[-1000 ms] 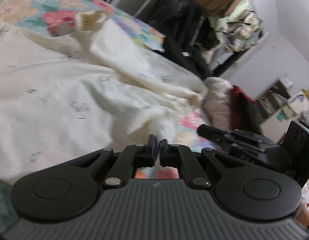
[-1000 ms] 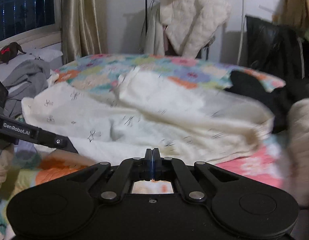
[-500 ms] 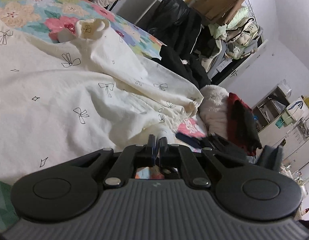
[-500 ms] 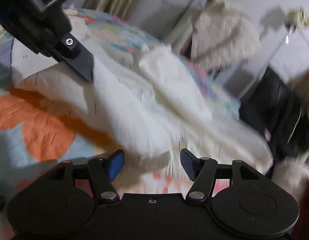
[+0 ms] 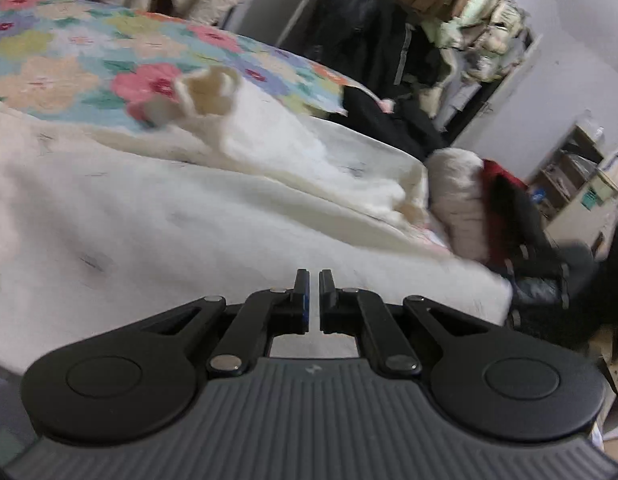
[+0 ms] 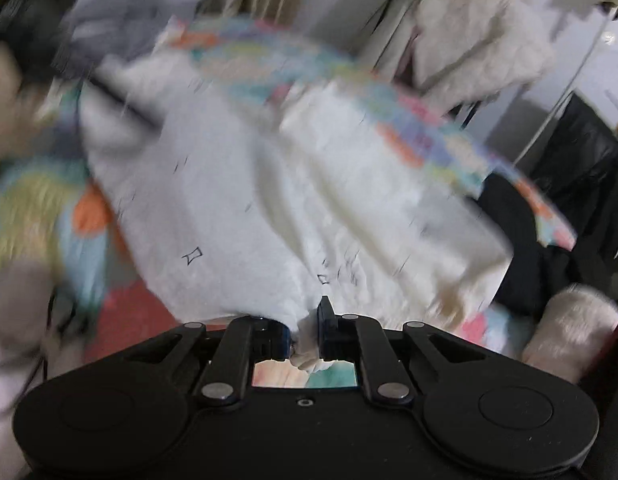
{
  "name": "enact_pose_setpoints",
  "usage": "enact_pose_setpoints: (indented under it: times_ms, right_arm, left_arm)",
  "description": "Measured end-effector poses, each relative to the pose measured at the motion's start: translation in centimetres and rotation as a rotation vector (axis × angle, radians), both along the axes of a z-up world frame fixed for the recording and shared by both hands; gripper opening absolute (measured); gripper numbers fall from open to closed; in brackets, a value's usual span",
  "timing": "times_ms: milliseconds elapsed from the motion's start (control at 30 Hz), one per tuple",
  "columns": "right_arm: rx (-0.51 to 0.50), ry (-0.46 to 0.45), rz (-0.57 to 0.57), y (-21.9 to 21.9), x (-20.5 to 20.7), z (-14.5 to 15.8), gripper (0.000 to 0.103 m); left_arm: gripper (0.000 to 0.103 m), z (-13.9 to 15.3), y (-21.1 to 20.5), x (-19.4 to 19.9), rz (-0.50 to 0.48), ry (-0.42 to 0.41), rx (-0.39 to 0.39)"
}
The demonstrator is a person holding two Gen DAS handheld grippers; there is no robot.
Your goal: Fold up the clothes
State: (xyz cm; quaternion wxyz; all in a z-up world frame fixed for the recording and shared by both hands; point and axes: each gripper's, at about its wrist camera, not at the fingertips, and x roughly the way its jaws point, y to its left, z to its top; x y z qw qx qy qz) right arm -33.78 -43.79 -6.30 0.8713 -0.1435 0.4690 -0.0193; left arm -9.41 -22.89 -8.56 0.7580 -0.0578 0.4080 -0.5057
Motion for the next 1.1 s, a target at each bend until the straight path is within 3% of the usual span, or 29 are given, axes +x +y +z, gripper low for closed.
enact_pose_setpoints:
  times_ms: [133, 267, 433, 533, 700, 833, 933, 1100]
  right_arm:
    - [-0.019, 0.031, -0.070, 0.8, 0.6, -5.0, 0.016]
    - [0.065, -0.007, -0.126, 0.3, 0.0, -5.0, 0.016]
    - [0.198, -0.034, -0.194, -1.9, -0.8, -3.1, 0.016]
    - [0.265, -0.066, -0.235, -2.8, -1.2, -2.9, 0.016]
    - [0.231, -0.040, -0.223, -1.8, -0.8, -4.3, 0.016]
    - [0.244, -0.049, -0.233, -2.2, -0.8, -5.4, 0.016]
    - [0.252, -0.049, -0.232, -2.5, -0.6, -5.4, 0.016]
    - [0.273, -0.065, -0.241, -2.6, -0.9, -5.7, 0.016]
  left_arm:
    - [0.009, -0.2, 3.1, 2.8, 0.128, -0.063, 0.094]
    - [0.026, -1.0, 7.0, 6.4, 0.328, -0.166, 0.285]
    - [0.031, -4.1, 9.8, 9.5, 0.430, -0.121, 0.417]
    - [0.032, -5.0, 10.5, 9.9, 0.466, -0.102, 0.402]
    - [0.034, -4.1, 11.6, 10.1, 0.605, -0.135, 0.386]
    - [0.042, -3.8, 13.4, 10.5, 0.714, -0.144, 0.358]
    - [0.062, -3.7, 14.2, 10.8, 0.776, -0.186, 0.374]
    - [0.066, -5.3, 14.7, 11.6, 0.791, -0.124, 0.384]
